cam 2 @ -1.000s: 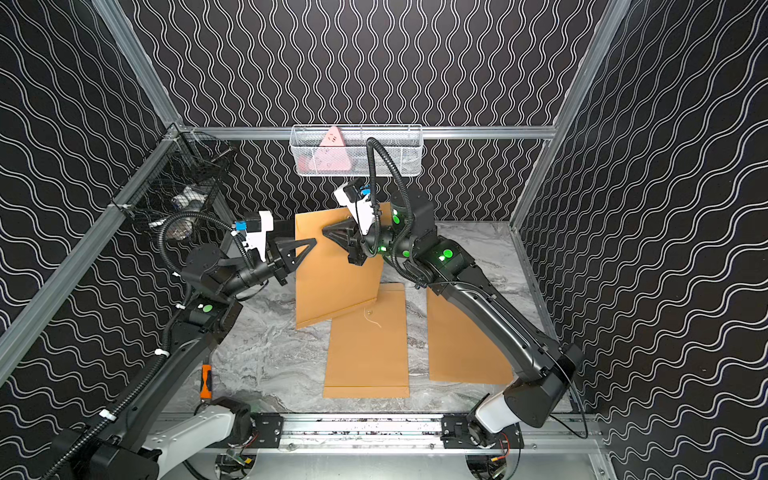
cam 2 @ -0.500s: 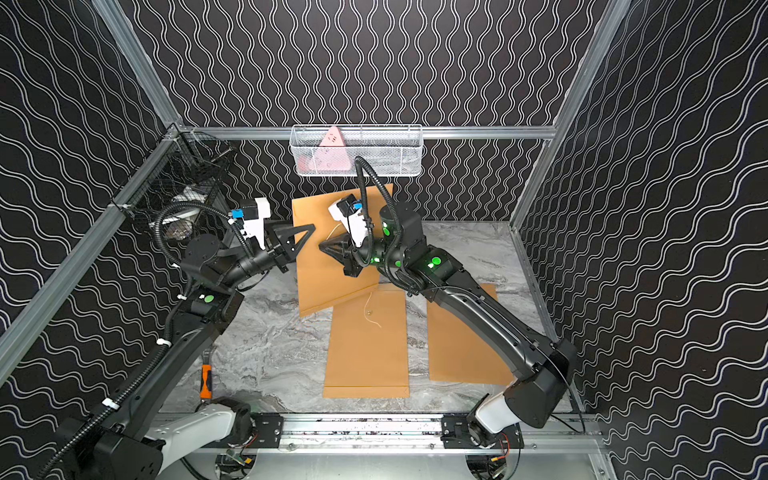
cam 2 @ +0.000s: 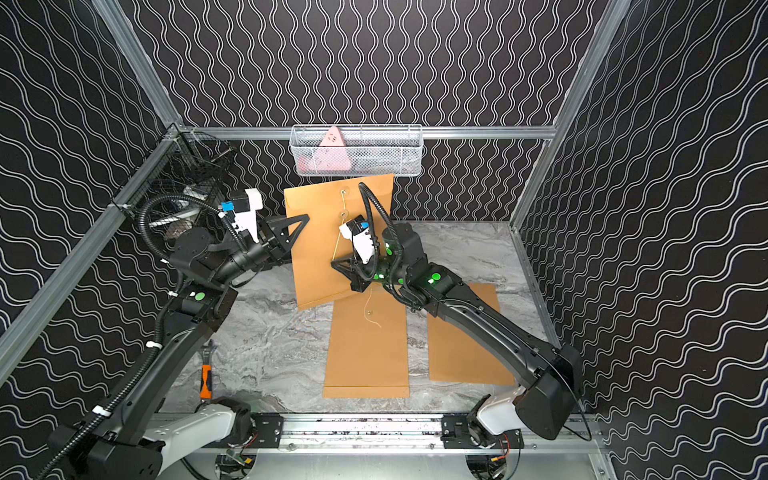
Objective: Open the file bag
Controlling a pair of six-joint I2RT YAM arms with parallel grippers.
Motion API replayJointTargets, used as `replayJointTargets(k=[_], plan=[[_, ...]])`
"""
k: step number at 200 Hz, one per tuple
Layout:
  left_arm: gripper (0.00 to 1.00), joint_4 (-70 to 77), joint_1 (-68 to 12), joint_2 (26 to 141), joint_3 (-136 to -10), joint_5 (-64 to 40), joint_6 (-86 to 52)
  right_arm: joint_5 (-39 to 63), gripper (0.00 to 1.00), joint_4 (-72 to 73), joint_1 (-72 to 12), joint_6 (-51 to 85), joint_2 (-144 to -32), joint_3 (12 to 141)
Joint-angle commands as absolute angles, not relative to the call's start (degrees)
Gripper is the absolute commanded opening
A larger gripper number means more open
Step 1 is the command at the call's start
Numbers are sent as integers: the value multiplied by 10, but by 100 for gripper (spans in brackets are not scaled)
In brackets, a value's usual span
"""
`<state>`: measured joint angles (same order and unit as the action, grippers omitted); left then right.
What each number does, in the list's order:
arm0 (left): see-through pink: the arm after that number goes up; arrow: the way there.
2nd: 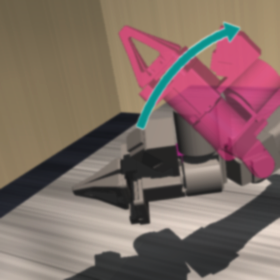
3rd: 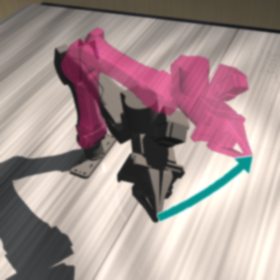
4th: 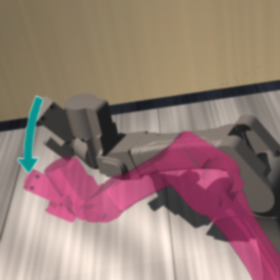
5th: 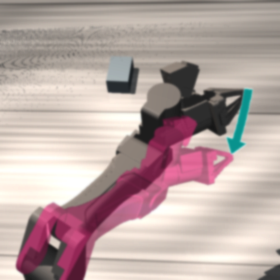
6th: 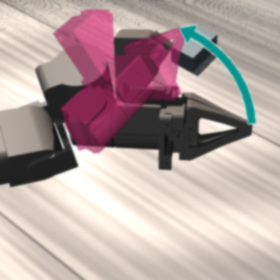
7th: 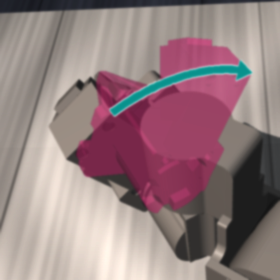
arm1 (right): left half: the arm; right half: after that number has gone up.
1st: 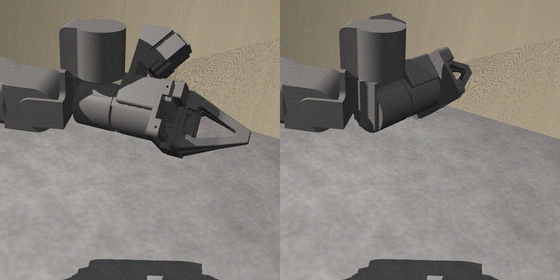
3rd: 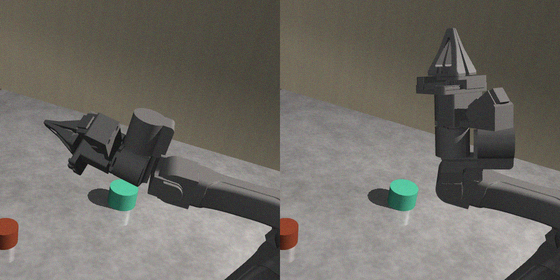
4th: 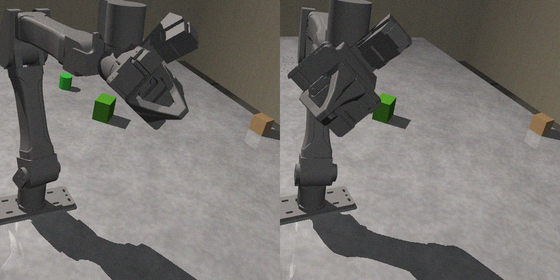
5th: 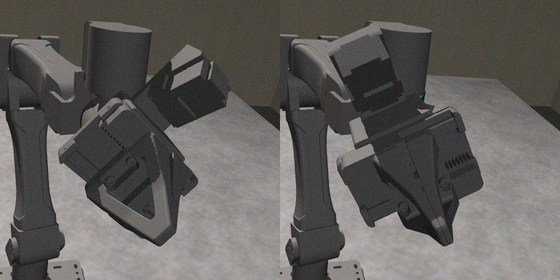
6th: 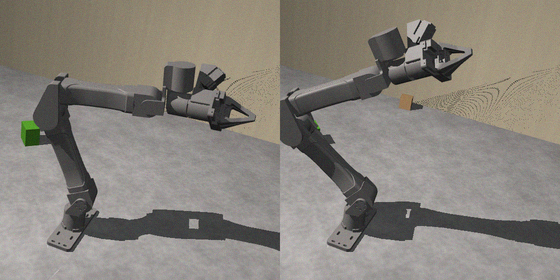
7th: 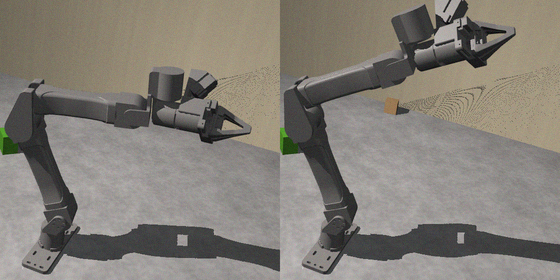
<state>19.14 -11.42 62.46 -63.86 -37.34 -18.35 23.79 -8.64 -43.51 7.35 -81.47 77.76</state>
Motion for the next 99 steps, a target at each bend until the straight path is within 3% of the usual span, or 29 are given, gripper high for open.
replayJointTargets(k=[1,99], plan=[[0,189,-113,614,-647,-367,-163,218,0,-61,-426,83,-801,767],[0,181,-111,589,-624,-373,-163,192,0,-111,-331,64,-752,778]])
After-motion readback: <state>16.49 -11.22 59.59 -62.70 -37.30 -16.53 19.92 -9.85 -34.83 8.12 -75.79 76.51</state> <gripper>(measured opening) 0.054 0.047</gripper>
